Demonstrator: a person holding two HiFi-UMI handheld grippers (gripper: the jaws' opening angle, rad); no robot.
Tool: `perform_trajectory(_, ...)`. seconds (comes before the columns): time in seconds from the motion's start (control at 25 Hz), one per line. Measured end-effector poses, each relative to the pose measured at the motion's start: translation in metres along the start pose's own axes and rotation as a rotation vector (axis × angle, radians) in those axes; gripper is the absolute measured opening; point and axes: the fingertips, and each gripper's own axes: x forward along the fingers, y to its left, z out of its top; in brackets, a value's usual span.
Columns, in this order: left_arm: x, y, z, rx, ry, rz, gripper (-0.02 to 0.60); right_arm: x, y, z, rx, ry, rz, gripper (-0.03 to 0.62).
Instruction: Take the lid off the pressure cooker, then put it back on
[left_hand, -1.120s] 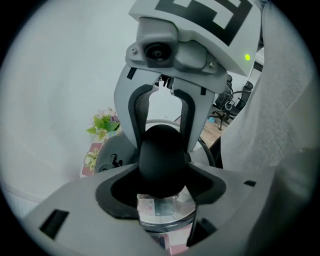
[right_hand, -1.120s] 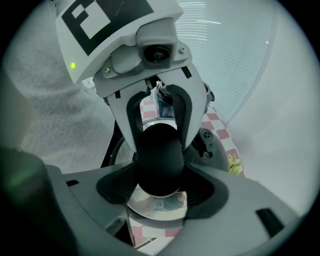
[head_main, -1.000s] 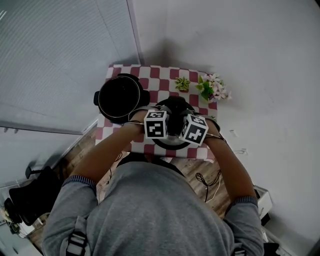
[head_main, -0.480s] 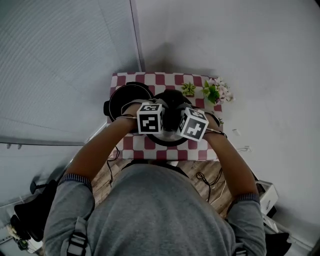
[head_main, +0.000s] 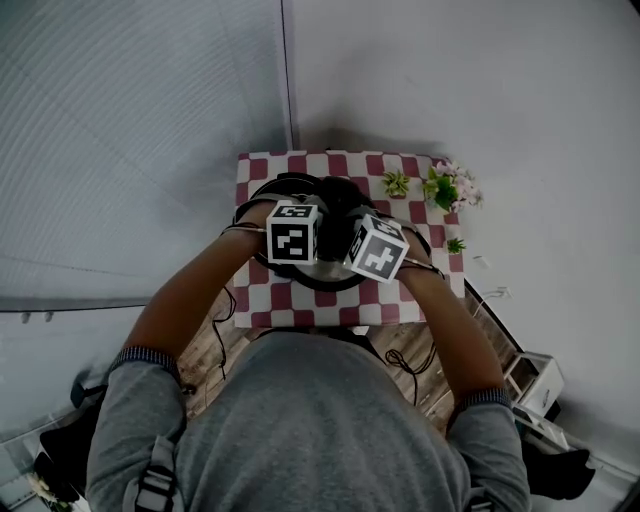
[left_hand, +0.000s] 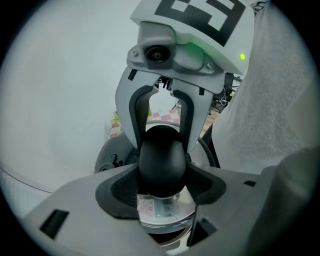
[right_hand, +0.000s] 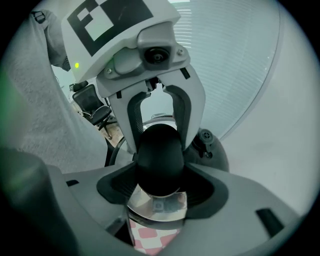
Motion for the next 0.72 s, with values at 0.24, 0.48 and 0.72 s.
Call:
perform_trajectory(0.24, -0.008, 0.006, -0.037, 0.05, 0.002, -0.047, 0.3, 0.027, -0.004, 0.028, 0.069, 0.002, -0.019, 0.291)
perform_trajectory(0.48, -0.008, 0.012, -0.067, 0.1, 0.001, -0.105, 0.301, 0.052, -0.009, 0.046, 0.148, 0.002, -0.024, 0.291)
perform_trajectory(0.72, -0.009, 0.018, -0.087, 0.16, 0.022, -0.166, 0.301, 0.067, -0.014, 0.058, 0.227, -0.015, -0.033, 0.291)
